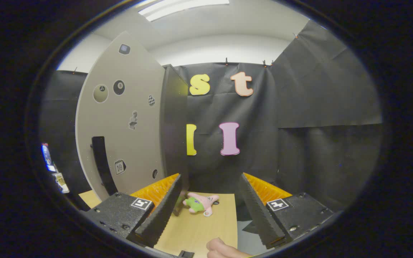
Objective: Open the shoe cabinet door, grab the shoes and put them into the shoe cabinet, then close the shoe cabinet door.
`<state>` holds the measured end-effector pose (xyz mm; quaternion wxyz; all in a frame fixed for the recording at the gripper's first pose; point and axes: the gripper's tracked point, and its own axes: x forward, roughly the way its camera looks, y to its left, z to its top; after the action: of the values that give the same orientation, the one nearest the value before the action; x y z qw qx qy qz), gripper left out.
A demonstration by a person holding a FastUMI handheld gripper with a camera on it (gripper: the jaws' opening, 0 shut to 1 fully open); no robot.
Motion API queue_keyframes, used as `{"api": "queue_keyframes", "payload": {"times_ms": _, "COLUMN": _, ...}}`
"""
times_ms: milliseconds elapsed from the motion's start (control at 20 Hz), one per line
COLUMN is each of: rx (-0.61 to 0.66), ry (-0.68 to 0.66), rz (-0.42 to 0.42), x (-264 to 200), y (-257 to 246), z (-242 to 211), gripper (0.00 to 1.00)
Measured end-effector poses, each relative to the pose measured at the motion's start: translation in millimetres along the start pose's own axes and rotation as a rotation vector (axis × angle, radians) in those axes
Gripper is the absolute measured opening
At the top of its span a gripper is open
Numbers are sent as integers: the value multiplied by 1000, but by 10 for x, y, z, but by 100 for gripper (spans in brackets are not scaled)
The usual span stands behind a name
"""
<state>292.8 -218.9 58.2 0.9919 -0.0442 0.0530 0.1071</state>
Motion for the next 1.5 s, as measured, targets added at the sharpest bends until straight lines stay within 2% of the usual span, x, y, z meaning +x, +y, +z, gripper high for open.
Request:
{"api": "queue_keyframes", "payload": {"times_ms": 200, "rx": -10, "ry": -6, "rz": 59, "x": 82, "y": 506, "z": 92, "gripper": 100}}
{"api": "queue_keyframes", "payload": {"times_ms": 500, "rx": -69, "ry": 61, "rz": 142, "x": 171, "y": 1448, "z": 16, "gripper": 100}}
{"api": "queue_keyframes", "payload": {"times_ms": 550, "rx": -62, "ry": 51, "rz": 126, "x": 119, "y": 1466, "z": 19, "gripper": 100}}
{"api": "queue_keyframes", "payload": {"times_ms": 600, "rx": -66, "ry": 67, "rz": 130, "x": 152, "y": 1543, "z": 40, "gripper": 92}}
{"api": "queue_keyframes", "payload": {"times_ms": 650, "rx": -54, "ry": 70, "rz": 141, "x": 177, "y": 1597, "z": -24, "gripper": 91}}
{"api": "queue_keyframes", "payload": {"times_ms": 1100, "rx": -17, "ry": 107, "rz": 137, "x": 215, "y": 2261, "z": -113, "gripper": 92}}
{"api": "queue_keyframes", "payload": {"times_ms": 1500, "rx": -33, "ry": 127, "rz": 54, "x": 380, "y": 2899, "z": -129, "gripper": 92}}
